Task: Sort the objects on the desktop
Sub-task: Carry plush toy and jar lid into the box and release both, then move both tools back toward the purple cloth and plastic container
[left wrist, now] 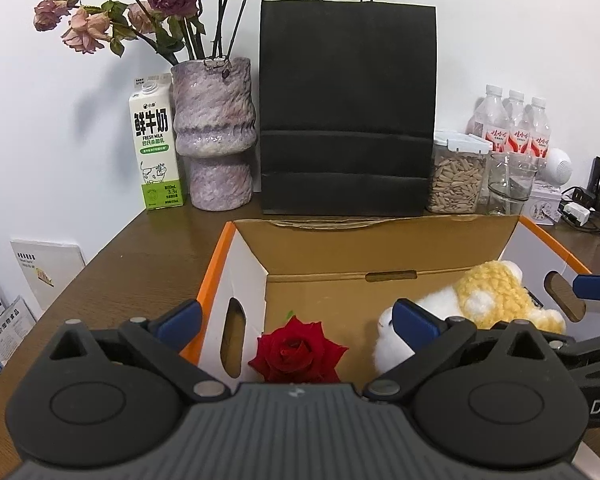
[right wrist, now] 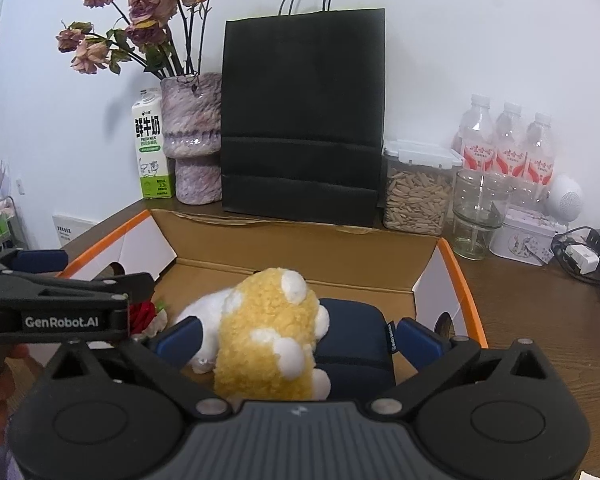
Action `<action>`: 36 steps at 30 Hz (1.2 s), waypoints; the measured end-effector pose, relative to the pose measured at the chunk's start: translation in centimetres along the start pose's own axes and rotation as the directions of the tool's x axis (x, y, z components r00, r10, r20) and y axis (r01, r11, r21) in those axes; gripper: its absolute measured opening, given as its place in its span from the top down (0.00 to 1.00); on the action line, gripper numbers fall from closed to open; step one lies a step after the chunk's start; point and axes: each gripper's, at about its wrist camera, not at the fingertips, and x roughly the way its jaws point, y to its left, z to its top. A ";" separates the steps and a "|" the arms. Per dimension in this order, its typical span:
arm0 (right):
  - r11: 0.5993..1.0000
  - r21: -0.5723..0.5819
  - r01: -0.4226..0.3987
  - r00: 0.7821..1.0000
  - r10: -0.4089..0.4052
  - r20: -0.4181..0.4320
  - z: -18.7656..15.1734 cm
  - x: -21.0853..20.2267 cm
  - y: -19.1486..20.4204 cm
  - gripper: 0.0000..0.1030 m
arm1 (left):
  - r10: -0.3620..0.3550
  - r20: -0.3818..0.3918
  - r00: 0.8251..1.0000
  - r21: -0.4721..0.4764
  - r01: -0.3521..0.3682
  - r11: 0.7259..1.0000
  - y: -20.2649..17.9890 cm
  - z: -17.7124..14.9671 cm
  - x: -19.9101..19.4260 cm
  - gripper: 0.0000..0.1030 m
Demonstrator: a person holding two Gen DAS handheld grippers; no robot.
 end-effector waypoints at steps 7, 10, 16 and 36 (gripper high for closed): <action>1.000 -0.019 0.004 1.000 -0.004 0.003 0.1 -0.3 0.4 0.00 | 0.002 0.010 1.000 0.010 -0.003 1.000 -0.2 -0.1 -0.3 0.00; 1.000 -0.026 0.002 1.000 -0.001 0.007 0.2 -0.5 0.4 0.00 | 0.003 0.011 1.000 0.010 -0.003 1.000 -0.2 -0.1 -0.4 0.00; 0.999 -0.037 0.003 1.000 -0.003 0.019 0.4 -1.1 0.6 0.00 | 0.008 0.031 1.000 0.005 -0.008 1.000 -0.2 -0.1 -1.3 0.00; 0.997 -0.074 0.005 0.998 0.000 0.069 -1.0 -6.1 2.8 0.00 | 0.027 0.060 0.998 -0.042 -0.025 0.999 0.6 -1.9 -6.5 0.00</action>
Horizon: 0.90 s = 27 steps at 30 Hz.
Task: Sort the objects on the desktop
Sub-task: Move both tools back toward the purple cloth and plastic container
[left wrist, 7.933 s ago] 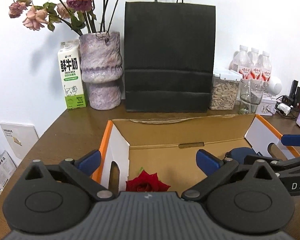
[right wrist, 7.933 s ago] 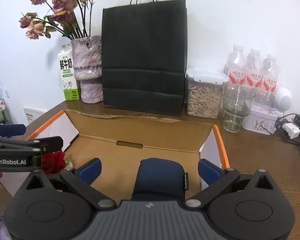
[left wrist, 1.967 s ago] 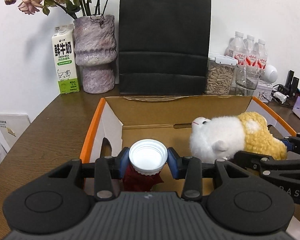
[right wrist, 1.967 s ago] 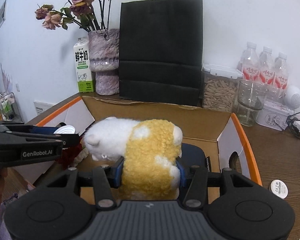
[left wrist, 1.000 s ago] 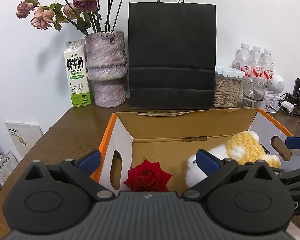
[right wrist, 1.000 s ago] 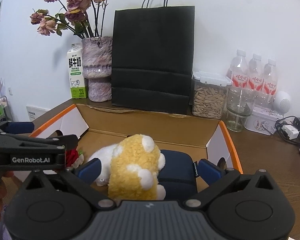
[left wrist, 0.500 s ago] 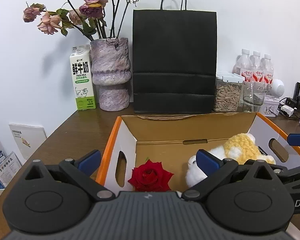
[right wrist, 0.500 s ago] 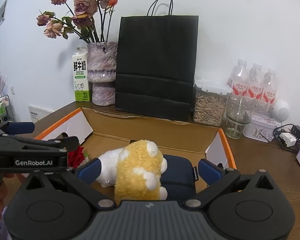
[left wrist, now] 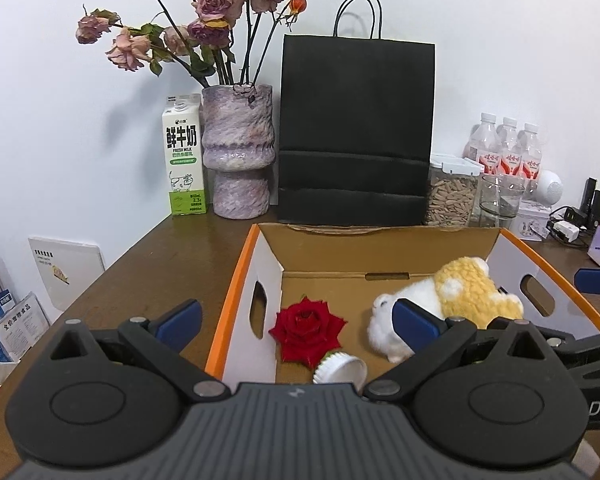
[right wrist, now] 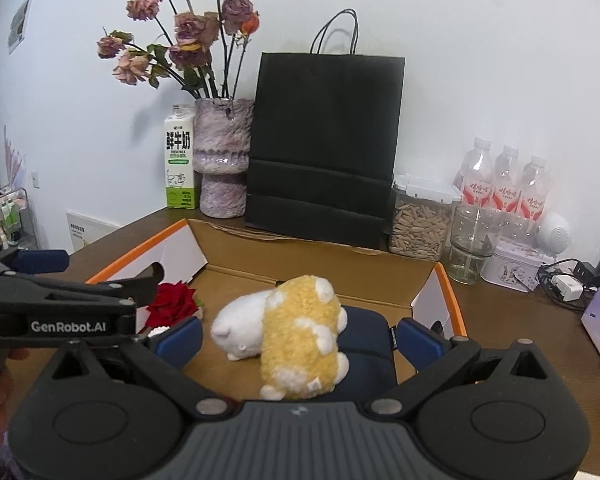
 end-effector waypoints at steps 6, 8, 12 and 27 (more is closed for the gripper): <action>1.000 -0.002 -0.012 1.000 0.012 0.005 -1.1 -2.1 1.1 0.00 | 0.004 -0.004 1.000 0.001 -0.004 1.000 0.5 -1.4 -1.9 0.00; 1.000 -0.006 -0.014 1.000 0.014 0.004 -1.5 -2.6 1.5 0.00 | 0.005 -0.010 1.000 0.005 -0.005 1.000 0.7 -1.8 -2.6 0.00; 1.000 -0.016 -0.019 1.000 0.018 -0.012 -2.8 -3.6 2.3 0.00 | 0.010 -0.018 1.000 0.016 -0.009 1.000 1.2 -2.8 -3.6 0.00; 0.999 -0.035 0.027 0.993 -0.031 -0.114 -8.0 -4.4 3.2 0.00 | -0.069 -0.117 0.991 0.020 0.071 0.997 3.4 -6.7 -6.0 0.00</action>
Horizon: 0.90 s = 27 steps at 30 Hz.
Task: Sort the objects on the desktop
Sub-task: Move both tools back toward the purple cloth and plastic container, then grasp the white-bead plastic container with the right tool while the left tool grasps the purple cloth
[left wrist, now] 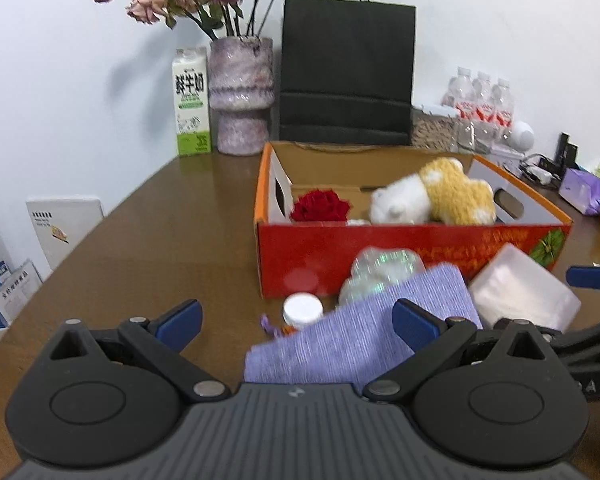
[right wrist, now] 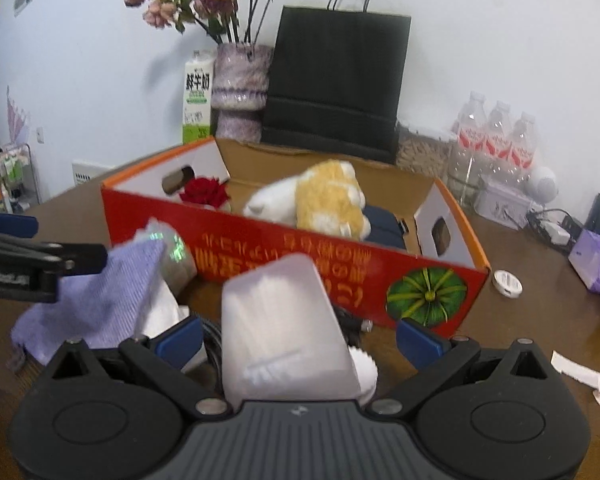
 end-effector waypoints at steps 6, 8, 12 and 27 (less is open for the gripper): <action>1.000 -0.026 0.015 1.000 -0.015 0.004 -0.6 0.3 0.6 0.00 | -0.018 -0.028 0.999 0.020 0.019 1.000 -0.2 -1.2 0.5 0.00; 0.999 -0.034 0.018 1.000 -0.018 0.007 -0.7 0.4 0.8 0.00 | -0.030 -0.032 0.999 0.007 0.031 1.000 0.0 -1.2 0.7 0.00; 0.999 -0.038 0.016 1.000 -0.017 -0.009 -1.0 0.9 1.0 0.00 | -0.062 -0.041 0.997 -0.025 0.061 0.998 0.4 -1.4 1.1 0.00; 0.999 0.028 -0.024 1.000 0.024 0.018 -1.6 0.4 0.0 0.29 | -0.177 -0.071 0.982 -0.124 0.168 0.978 0.9 -1.9 1.1 0.31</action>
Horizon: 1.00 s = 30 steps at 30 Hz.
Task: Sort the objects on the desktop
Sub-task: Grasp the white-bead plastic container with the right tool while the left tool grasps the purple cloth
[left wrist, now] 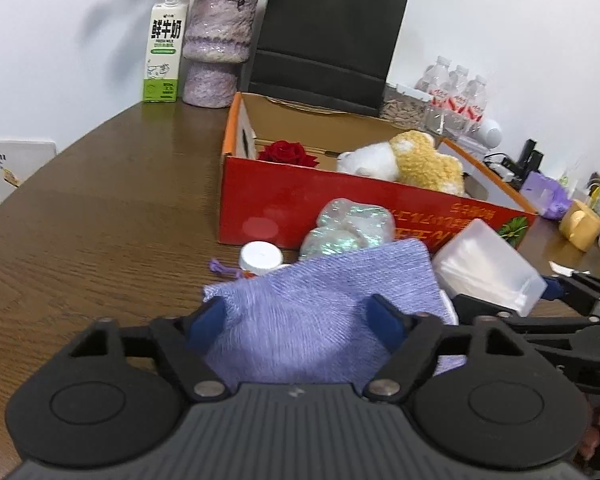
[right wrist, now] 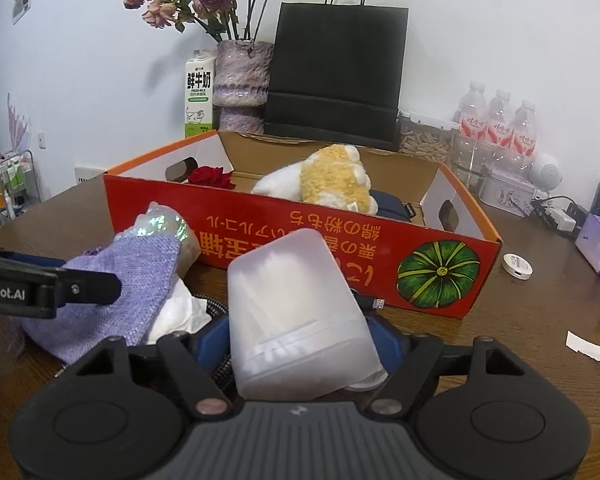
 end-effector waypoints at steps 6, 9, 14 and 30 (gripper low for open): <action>1.000 -0.004 -0.004 1.000 0.004 0.012 -0.3 -0.6 0.2 0.32 | -0.007 0.022 1.000 0.017 0.007 1.000 -0.9 -0.1 -1.0 0.53; 1.000 -0.005 -0.006 1.000 0.007 0.029 -0.3 -1.4 0.3 0.33 | 0.004 0.038 0.999 0.040 -0.006 0.999 -1.3 -0.1 -1.5 0.59; 1.000 0.000 -0.014 0.998 0.014 0.056 -0.4 -2.6 0.4 0.34 | -0.012 0.055 0.998 0.055 0.009 0.998 -1.8 -0.1 -2.6 0.77; 0.999 0.034 -0.016 0.992 0.011 0.128 -0.1 -5.8 0.1 0.37 | -0.041 0.168 0.985 0.111 0.022 0.994 -3.3 0.6 -7.1 0.86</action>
